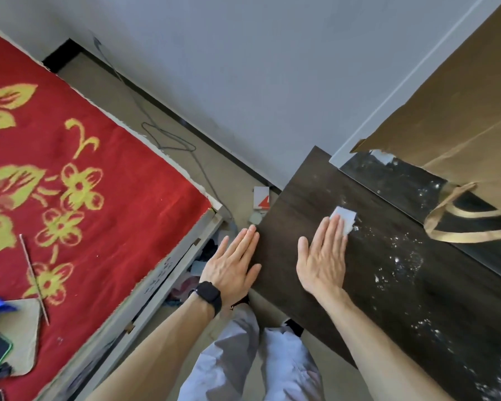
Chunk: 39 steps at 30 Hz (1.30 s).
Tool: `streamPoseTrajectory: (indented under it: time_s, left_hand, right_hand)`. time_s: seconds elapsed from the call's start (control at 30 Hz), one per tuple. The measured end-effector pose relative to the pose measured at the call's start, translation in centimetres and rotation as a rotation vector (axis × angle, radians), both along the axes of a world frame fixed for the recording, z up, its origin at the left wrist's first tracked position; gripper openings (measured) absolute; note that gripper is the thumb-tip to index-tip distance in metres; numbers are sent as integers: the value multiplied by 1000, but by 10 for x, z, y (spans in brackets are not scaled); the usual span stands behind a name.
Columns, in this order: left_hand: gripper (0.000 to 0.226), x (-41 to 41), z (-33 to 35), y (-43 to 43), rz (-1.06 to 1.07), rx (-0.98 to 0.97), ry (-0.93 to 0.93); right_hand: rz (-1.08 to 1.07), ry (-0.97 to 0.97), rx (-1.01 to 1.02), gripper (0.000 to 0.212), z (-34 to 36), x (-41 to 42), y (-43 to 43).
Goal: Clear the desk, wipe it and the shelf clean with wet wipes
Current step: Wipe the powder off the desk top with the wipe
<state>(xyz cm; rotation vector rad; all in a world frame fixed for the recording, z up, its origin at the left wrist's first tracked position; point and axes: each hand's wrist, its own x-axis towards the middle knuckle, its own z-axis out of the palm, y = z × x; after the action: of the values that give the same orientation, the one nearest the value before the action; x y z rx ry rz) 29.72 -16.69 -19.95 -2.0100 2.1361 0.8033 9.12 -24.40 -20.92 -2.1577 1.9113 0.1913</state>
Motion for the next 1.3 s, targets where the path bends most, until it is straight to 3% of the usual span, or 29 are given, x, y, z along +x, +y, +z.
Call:
streamPoseTrajectory:
  time_s: [0.13,0.23,0.37,0.5,0.57,0.63,0.77,0.9,1.1,1.17,1.3]
  left_hand:
    - [68,-14,-2,-31,55,38,-18]
    - [65,-19,-4,-29,61,63,-50]
    - [65,-22,0,-31,54,85,-84]
    - [67,-23,1,-33,44,96,-93]
    - [68,-23,0,-33,51,109,-98]
    - [68,-23,0,-34,50,116,-114]
    - [68,-25,3,-35,40,145,-140]
    - [67,-26,5,-35,41,138,-136]
    - [68,-23,3,-35,42,150,-112]
    - [68,-23,2,-35,41,143,-120]
    - [68,-23,0,-35,35,134,-147]
  right_hand:
    - [371,-60,1,69,-9,25,-9]
    - [469,-74,-44,68,-15,49,-71]
    - [76,21,-40,71,-15,14,-101]
    - [-291,2,-48,72,-11,-53,-41]
    - [-287,3,-72,72,-7,-57,-1]
    - [-120,-30,-52,72,-7,-35,15]
    - [153,-76,-63,72,-10,16,-34]
    - [-51,-35,-31,73,-14,-24,-76]
    - [-486,-22,-20,80,-6,-101,-25]
    - [-390,-33,-31,79,-5,-71,-12]
    - [80,-79,-53,72,-10,-3,-40]
